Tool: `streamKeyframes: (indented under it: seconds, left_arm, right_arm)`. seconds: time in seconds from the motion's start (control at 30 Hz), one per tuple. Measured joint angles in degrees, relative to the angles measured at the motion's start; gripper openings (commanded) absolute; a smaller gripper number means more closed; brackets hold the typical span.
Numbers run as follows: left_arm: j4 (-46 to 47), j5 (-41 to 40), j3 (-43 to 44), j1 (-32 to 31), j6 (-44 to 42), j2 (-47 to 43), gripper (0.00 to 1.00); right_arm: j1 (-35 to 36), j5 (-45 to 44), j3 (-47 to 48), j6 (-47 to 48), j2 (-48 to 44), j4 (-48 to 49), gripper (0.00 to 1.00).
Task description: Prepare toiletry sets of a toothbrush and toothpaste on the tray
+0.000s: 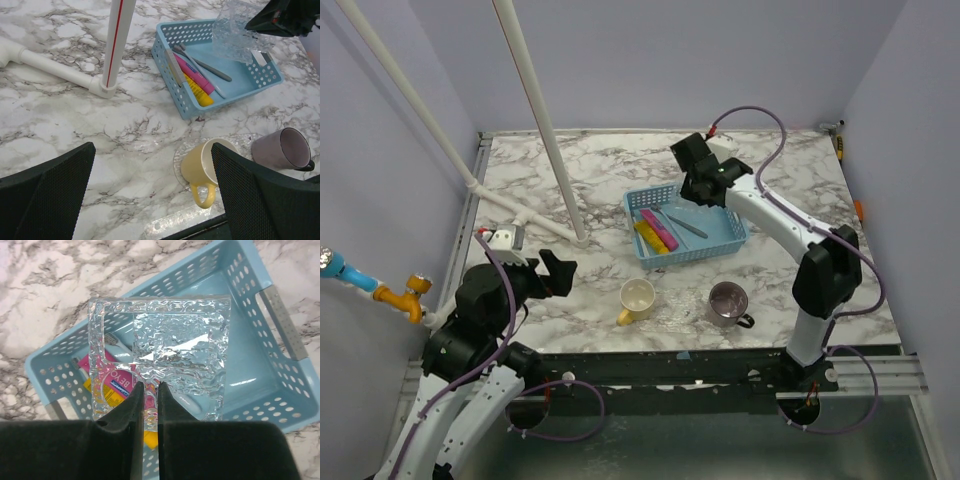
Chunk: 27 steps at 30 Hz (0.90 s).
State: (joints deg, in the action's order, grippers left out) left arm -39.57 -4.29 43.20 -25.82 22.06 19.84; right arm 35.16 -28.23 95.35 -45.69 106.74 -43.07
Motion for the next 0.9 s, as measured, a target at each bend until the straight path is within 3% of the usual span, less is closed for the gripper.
streamKeyframes:
  seconds: [0.43,0.9]
  left_arm:
    - [0.00,0.00,0.00,0.00,0.00,0.85,0.99]
    - [0.00,-0.07,0.00,0.00,0.02,1.03,0.99]
  right_arm:
    - [2.34,1.36,-4.11,3.63,-14.34,-0.31,0.00]
    - [14.84,2.93,-11.96,-0.02,-24.74,-6.08,0.00]
